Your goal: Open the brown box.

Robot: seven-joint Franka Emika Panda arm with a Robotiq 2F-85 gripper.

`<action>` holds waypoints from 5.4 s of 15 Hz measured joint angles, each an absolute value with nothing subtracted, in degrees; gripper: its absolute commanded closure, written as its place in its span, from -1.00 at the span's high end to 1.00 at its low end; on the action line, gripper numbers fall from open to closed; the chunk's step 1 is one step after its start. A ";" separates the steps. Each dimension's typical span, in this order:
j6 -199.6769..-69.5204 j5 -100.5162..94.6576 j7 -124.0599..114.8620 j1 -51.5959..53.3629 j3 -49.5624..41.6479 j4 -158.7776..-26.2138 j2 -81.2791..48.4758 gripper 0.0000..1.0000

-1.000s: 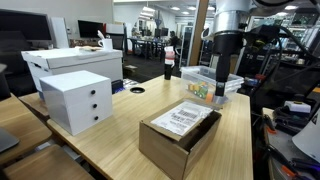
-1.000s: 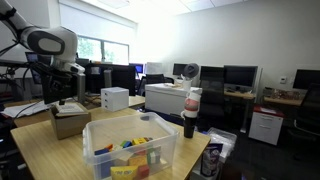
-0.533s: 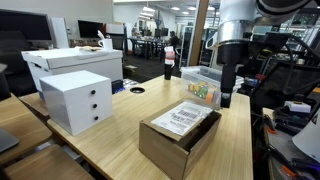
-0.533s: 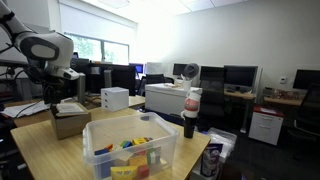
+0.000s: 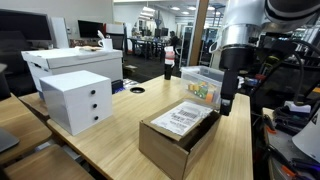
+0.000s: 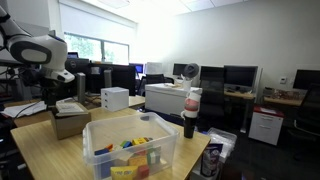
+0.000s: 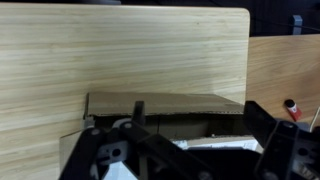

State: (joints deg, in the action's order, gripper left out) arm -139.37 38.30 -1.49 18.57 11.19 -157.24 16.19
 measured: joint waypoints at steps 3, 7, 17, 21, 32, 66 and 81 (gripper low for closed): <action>-144.12 43.77 0.15 20.67 11.85 -158.77 16.19 0.96; -148.64 48.55 2.18 22.20 12.87 -159.10 15.56 0.26; -152.06 51.23 3.96 22.87 14.82 -159.06 13.04 -0.92; -154.94 51.94 5.50 22.89 15.53 -159.06 11.53 -1.00; -163.16 65.01 19.71 24.57 15.61 -159.05 7.78 -0.97; -171.90 84.72 62.62 22.97 11.83 -141.89 4.00 -0.97; -162.54 60.93 41.20 21.23 3.30 -128.78 -16.59 -0.97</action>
State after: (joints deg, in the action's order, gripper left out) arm -162.54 60.93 41.20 21.23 3.30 -128.78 -16.59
